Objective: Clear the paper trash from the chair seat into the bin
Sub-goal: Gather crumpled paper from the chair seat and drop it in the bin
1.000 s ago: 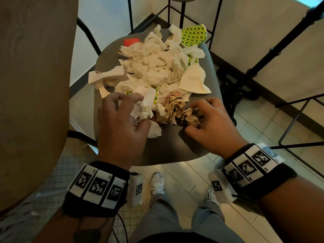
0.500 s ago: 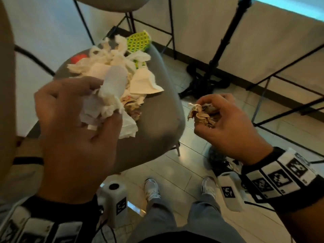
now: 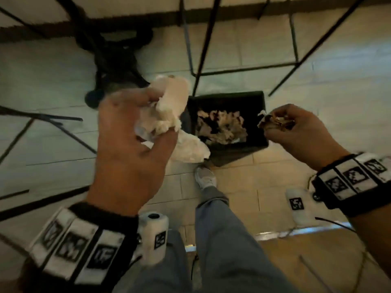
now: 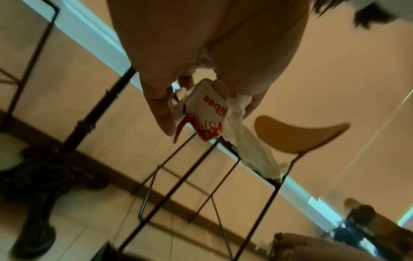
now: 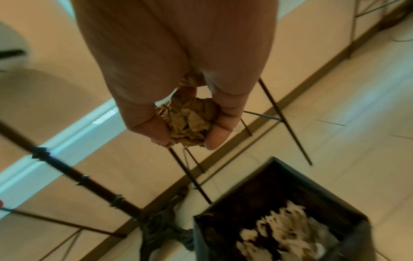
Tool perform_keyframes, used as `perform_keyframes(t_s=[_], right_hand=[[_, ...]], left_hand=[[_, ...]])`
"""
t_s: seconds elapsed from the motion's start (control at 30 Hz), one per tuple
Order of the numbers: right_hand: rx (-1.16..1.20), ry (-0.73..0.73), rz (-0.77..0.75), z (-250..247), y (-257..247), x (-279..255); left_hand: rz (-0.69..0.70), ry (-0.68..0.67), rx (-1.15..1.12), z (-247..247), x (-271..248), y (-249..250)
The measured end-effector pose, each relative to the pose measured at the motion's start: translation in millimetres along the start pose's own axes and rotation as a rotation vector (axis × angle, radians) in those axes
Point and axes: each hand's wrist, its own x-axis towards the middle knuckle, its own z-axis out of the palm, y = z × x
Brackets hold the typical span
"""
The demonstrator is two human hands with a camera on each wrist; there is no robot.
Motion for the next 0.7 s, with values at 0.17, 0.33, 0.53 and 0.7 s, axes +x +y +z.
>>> perform_keyframes(t_s=[0.17,0.33,0.53,0.7], right_hand=[[0.068,-0.018,0.132,36,78,63],[0.135,-0.115,0.244,98,145,143],[0.228,-0.221,0.349,149,181,192],[0.356,-0.208,0.464,193,213,228]], left_hand=[[-0.19,-0.256,0.081,108,37,-64],[-0.354,-0.452,0.19,205,63,-159],[-0.589,-0.55,0.166,253,71,-231],[-0.744,-0.502,0.094,287,69,-278]])
